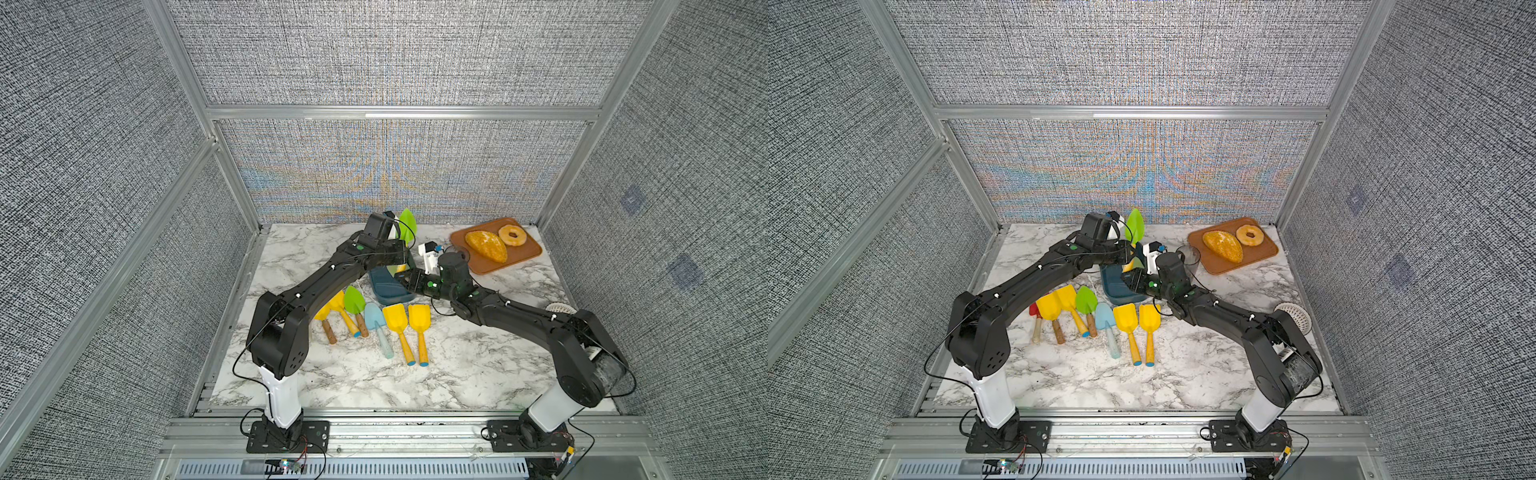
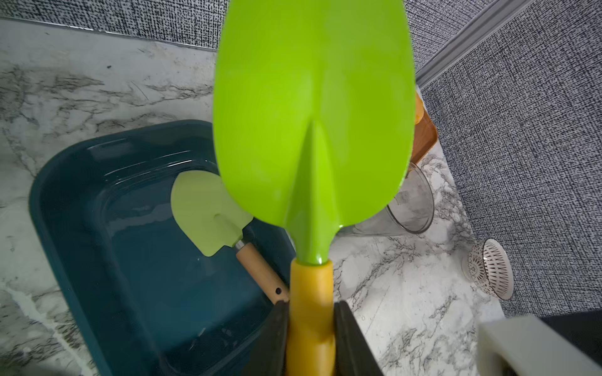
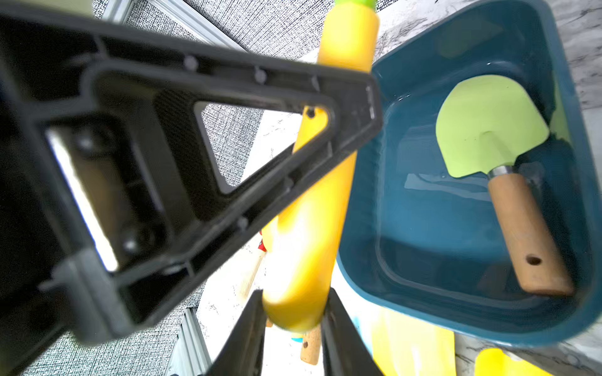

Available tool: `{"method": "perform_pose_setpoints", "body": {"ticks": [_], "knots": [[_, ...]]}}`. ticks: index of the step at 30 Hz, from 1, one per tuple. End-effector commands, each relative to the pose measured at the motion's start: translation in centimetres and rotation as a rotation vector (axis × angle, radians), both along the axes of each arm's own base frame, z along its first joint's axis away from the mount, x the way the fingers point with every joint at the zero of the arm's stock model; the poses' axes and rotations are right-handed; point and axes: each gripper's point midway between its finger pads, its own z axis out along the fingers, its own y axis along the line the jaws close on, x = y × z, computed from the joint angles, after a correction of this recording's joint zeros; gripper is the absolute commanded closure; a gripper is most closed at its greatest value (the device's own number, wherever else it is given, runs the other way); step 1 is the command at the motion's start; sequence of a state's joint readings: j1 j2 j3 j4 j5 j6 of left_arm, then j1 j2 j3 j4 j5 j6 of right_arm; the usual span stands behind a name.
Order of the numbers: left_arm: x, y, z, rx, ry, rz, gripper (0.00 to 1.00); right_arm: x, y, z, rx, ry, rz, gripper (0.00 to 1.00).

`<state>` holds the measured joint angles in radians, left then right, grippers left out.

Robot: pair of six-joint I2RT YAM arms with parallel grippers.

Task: Take the shovel out of the storage box
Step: Place the shovel at the center of the board.

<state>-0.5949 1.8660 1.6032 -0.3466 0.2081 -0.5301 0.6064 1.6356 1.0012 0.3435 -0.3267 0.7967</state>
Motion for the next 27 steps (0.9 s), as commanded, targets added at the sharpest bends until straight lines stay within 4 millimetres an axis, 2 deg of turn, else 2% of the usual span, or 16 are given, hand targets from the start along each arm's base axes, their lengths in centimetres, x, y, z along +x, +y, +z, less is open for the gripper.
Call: {"method": "perform_pose_setpoints", "body": {"ticks": [1,4,9,13,16,22,27], "knots": [[-0.4,-0.4,0.9,-0.025,-0.014,-0.014,1.0,0.7,-0.4,1.2,0.008,-0.05,-0.037,0.67],[-0.6,-0.5,0.9,-0.031,-0.01,-0.018,1.0,0.6,-0.4,1.2,0.004,-0.052,-0.036,0.58],[-1.0,-0.8,0.6,-0.032,-0.001,-0.028,1.0,0.6,-0.5,1.3,0.015,-0.059,-0.045,0.53],[-1.3,-0.8,0.4,-0.035,0.002,-0.03,1.0,0.5,-0.6,1.2,0.012,-0.058,-0.05,0.58],[-1.5,-0.8,0.5,-0.038,0.001,-0.031,0.99,0.3,-0.7,1.0,0.012,-0.056,-0.05,0.69],[-2.1,-0.5,0.9,-0.049,-0.01,-0.039,0.87,-0.1,-0.8,1.1,0.01,-0.056,-0.044,0.84],[-2.9,0.2,1.1,-0.034,-0.027,-0.044,0.49,-1.0,-1.4,1.3,-0.025,-0.068,-0.035,0.87]]}}
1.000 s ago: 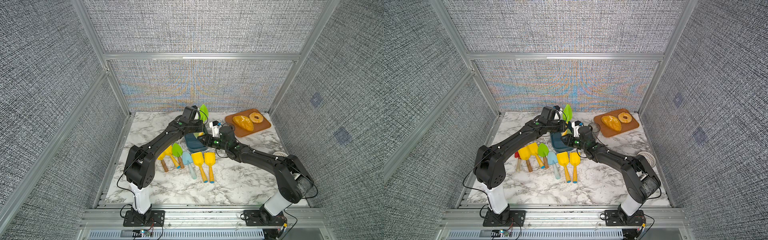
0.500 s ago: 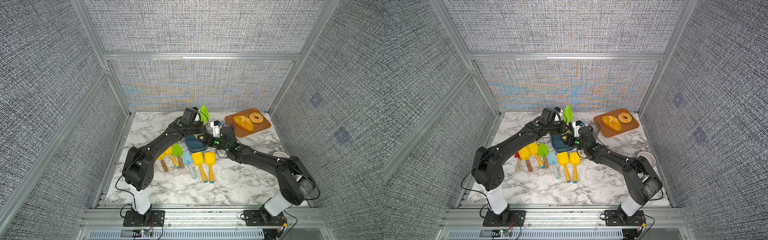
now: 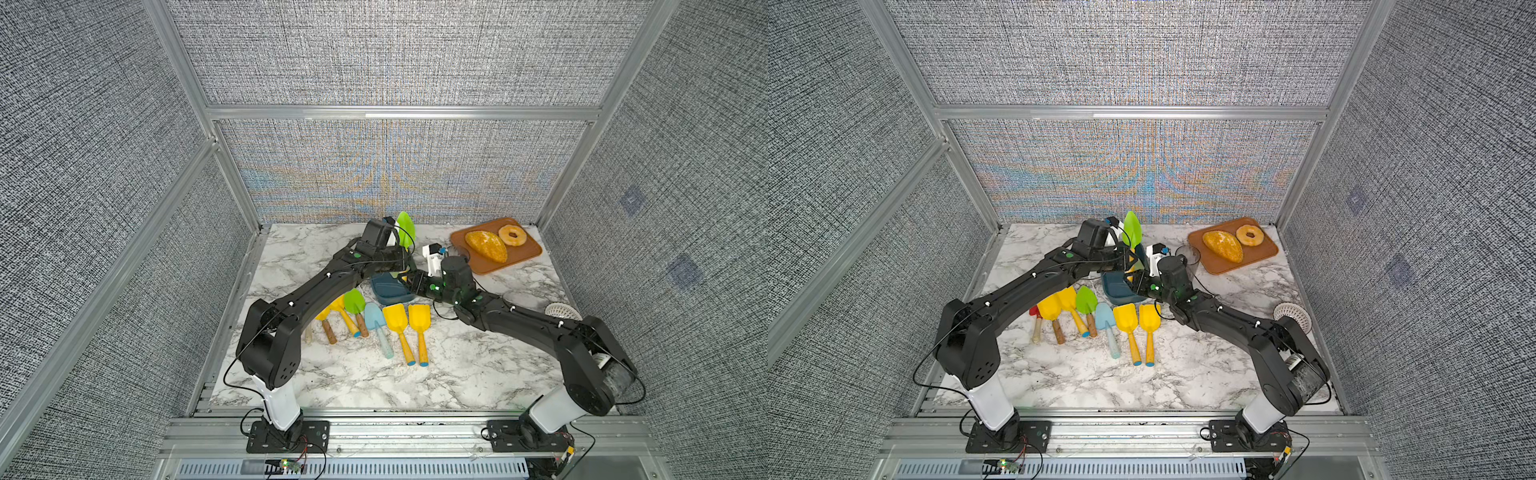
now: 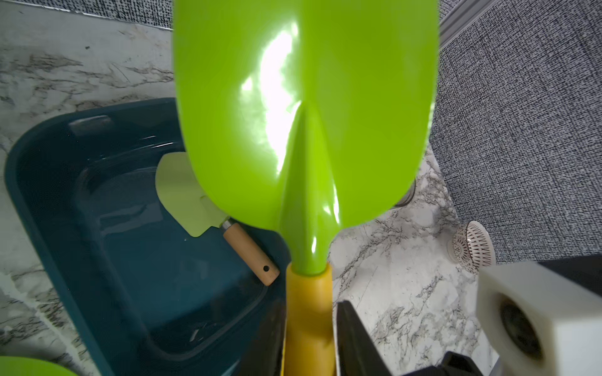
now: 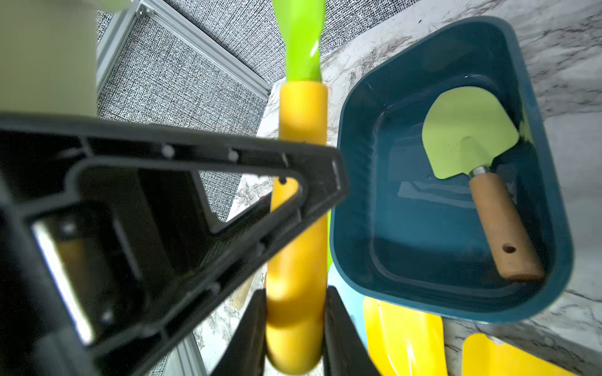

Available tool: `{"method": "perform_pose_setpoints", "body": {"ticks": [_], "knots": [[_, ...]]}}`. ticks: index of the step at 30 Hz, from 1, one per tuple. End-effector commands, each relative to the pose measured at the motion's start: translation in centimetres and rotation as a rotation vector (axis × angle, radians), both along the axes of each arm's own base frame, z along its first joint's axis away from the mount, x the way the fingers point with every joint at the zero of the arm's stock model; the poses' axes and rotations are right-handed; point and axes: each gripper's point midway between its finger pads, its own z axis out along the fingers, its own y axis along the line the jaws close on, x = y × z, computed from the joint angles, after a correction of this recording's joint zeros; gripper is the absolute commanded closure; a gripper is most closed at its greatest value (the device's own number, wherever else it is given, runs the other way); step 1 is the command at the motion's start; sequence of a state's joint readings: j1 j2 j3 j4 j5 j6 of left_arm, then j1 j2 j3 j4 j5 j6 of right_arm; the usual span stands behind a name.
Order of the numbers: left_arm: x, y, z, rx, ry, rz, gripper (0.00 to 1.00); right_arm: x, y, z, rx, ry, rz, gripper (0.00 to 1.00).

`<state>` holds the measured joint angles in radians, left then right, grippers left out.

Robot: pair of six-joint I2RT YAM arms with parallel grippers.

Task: Take the shovel out of the storage box
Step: Place the shovel at the center of the board.

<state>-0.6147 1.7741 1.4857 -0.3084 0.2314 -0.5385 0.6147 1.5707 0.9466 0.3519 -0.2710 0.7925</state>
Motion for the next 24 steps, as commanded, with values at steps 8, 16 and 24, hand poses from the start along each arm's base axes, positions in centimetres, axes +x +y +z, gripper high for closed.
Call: {"method": "perform_pose_setpoints", "body": {"ticks": [8,16,24], "knots": [[-1.5,2.9,0.3,-0.001,-0.046,-0.02,0.42,-3.9,-3.0,-2.3,-0.121,0.02,0.075,0.88],[-1.6,4.8,-0.8,-0.02,-0.054,-0.038,0.41,-8.8,-6.5,-6.5,-0.196,0.143,0.133,0.87],[-1.6,4.3,-1.7,-0.031,-0.056,-0.067,0.41,-12.3,-10.1,-7.9,-0.089,0.246,0.099,0.87]]}}
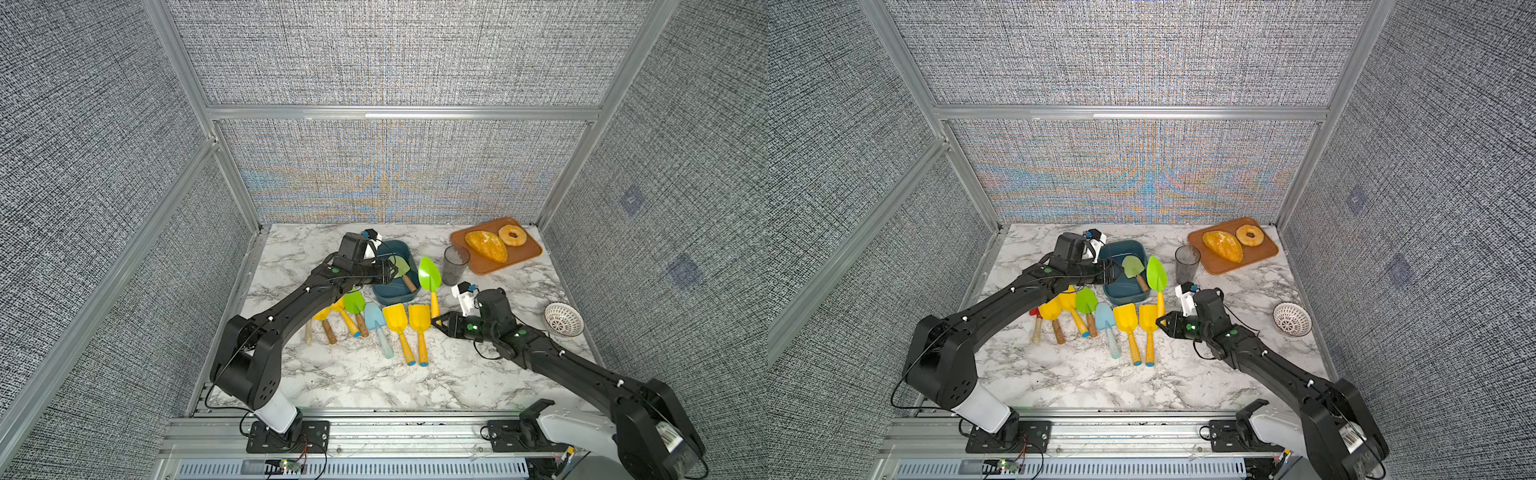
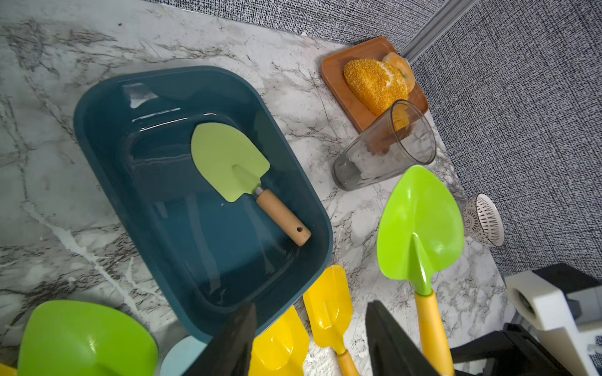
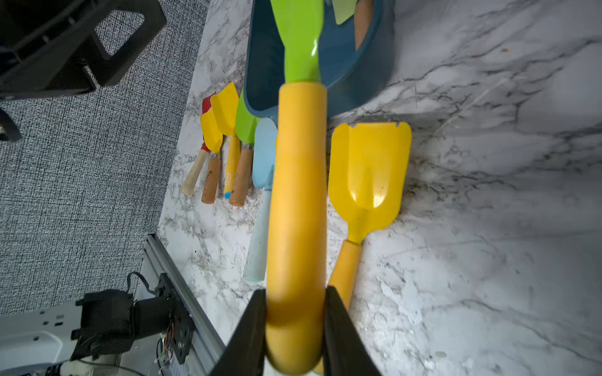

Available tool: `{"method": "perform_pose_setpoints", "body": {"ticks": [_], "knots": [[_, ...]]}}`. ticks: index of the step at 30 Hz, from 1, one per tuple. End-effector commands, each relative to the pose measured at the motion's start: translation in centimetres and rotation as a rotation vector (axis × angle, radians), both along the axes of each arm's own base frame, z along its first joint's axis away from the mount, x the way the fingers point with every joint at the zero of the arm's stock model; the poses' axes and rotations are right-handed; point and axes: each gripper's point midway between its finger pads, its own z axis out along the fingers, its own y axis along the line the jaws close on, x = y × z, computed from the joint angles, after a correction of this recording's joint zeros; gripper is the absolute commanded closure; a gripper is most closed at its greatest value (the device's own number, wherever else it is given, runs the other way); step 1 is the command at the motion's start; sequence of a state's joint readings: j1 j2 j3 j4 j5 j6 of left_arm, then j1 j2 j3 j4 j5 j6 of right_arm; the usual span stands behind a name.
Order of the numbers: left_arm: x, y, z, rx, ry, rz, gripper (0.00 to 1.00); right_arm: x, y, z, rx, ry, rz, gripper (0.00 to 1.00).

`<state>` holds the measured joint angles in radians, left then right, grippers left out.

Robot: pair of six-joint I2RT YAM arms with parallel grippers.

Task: Take the shovel out of the storage box
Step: Place the shovel at the center of the board.

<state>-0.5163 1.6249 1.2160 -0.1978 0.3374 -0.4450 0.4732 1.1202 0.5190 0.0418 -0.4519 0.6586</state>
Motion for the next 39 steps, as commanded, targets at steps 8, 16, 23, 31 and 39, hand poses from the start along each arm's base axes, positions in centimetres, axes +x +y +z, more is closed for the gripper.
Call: {"method": "perform_pose_setpoints", "body": {"ticks": [8,16,23,31,39], "knots": [[0.7,-1.3,0.0,-0.043,-0.022,-0.041,0.41,-3.8,-1.3,-3.4,0.186,0.196,-0.003,0.87],[0.9,-1.6,-0.6,-0.052,-0.004,-0.043,0.41,-4.4,-2.0,-5.6,0.268,0.293,-0.029,0.88],[1.0,-1.9,-1.0,-0.061,0.01,-0.047,0.42,-4.2,-2.3,-6.2,0.284,0.311,-0.046,0.87],[1.1,-2.0,-0.9,-0.071,0.011,-0.045,0.43,-4.2,-2.3,-7.0,0.283,0.337,-0.049,0.85],[1.1,-2.0,-1.1,-0.067,0.016,-0.044,0.43,-4.3,-2.2,-8.0,0.284,0.368,-0.048,0.81]]}}
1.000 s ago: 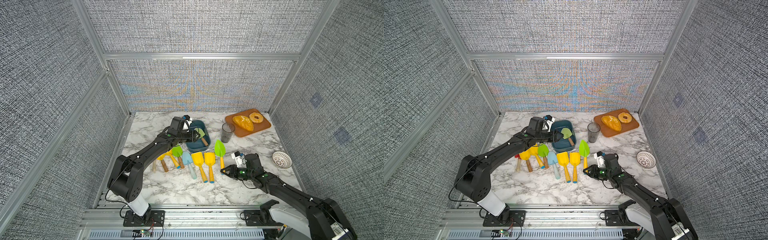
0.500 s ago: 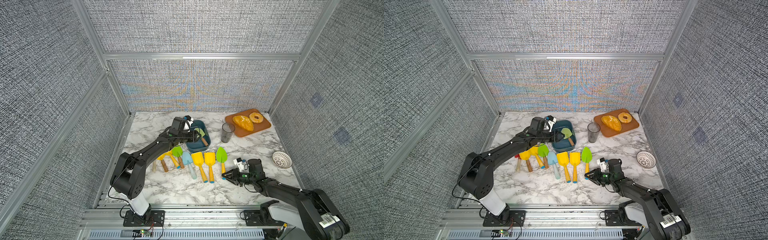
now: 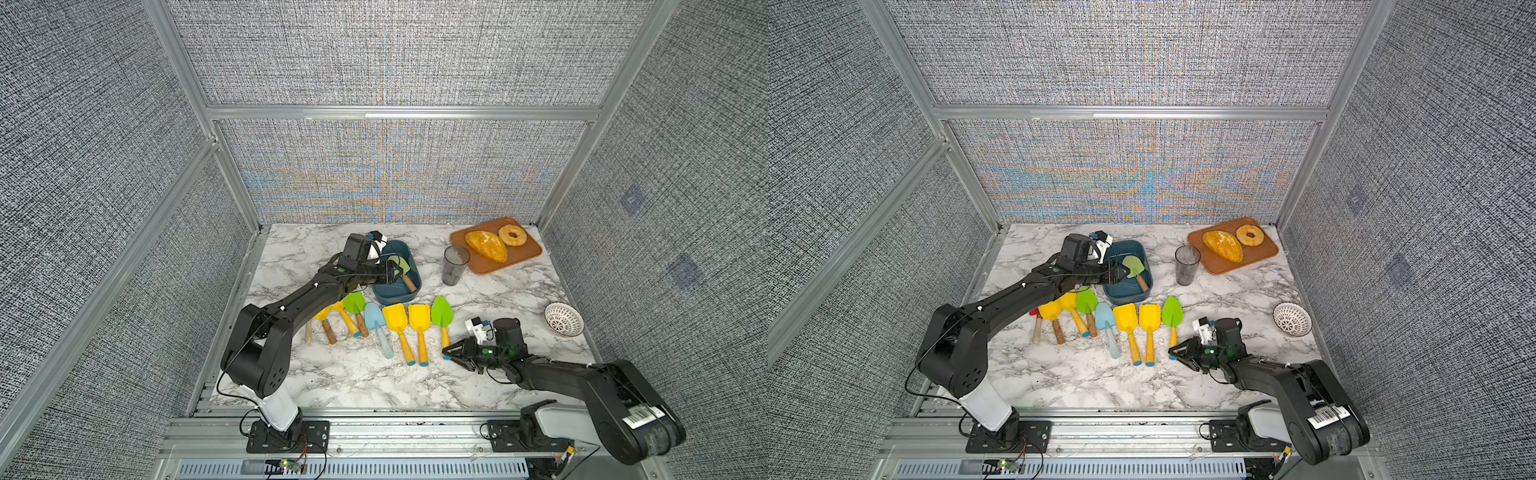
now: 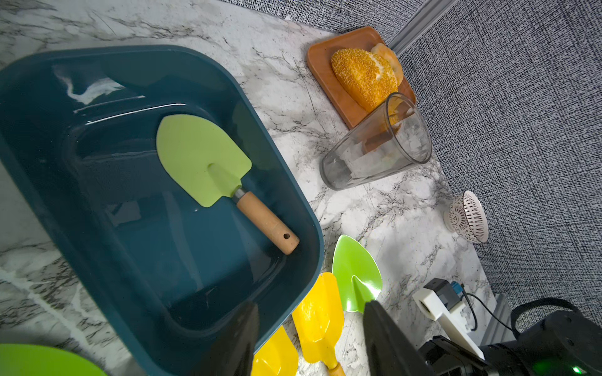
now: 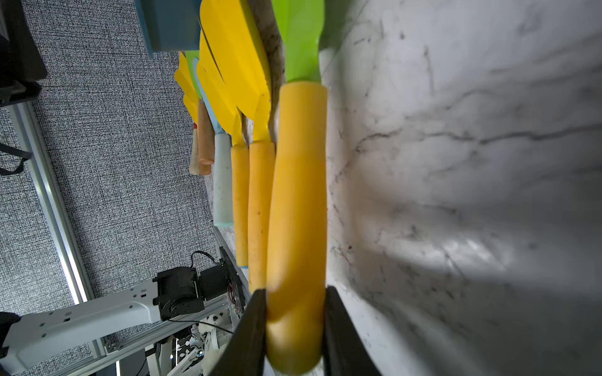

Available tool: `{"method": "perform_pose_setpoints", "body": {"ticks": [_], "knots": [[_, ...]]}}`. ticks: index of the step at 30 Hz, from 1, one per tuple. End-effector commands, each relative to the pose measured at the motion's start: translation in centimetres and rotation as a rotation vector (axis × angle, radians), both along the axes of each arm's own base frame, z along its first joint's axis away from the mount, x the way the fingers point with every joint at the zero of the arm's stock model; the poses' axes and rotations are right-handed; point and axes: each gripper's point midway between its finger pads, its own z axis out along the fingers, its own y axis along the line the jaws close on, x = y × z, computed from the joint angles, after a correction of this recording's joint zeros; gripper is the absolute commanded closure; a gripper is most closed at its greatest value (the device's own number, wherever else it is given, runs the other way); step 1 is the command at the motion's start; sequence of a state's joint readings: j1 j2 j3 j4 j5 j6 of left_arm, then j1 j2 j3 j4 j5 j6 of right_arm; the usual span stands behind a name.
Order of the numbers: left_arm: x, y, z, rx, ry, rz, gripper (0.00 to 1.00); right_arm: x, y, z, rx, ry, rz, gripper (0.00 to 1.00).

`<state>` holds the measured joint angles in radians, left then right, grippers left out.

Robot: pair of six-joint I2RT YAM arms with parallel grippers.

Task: Take the shovel out of the storage box
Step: Place the shovel at the center of the board.

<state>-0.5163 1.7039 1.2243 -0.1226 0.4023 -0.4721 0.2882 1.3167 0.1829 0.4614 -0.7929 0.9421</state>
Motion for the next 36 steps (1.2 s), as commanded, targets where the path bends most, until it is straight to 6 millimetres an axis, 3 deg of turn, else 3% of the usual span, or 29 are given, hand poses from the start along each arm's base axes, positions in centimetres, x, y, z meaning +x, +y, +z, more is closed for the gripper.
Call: {"method": "perform_pose_setpoints", "body": {"ticks": [1,12,19,26,36], "knots": [[0.3,-0.4,0.4,-0.019,-0.018,-0.01,0.43,0.3,0.4,0.5,0.022,-0.038,0.017,0.81],[0.5,-0.6,0.3,-0.024,-0.012,-0.013,0.43,0.2,0.7,0.0,0.012,-0.03,0.027,0.61],[0.4,-0.6,0.1,-0.022,-0.009,-0.016,0.44,0.2,1.0,-0.4,-0.007,-0.031,0.04,0.57],[0.5,-0.6,0.2,-0.024,-0.012,-0.016,0.44,0.8,2.2,0.8,-0.095,-0.112,0.109,0.51],[0.4,-0.4,0.5,-0.014,-0.021,-0.01,0.44,1.4,0.0,0.4,-0.283,-0.121,0.067,0.47]]}}
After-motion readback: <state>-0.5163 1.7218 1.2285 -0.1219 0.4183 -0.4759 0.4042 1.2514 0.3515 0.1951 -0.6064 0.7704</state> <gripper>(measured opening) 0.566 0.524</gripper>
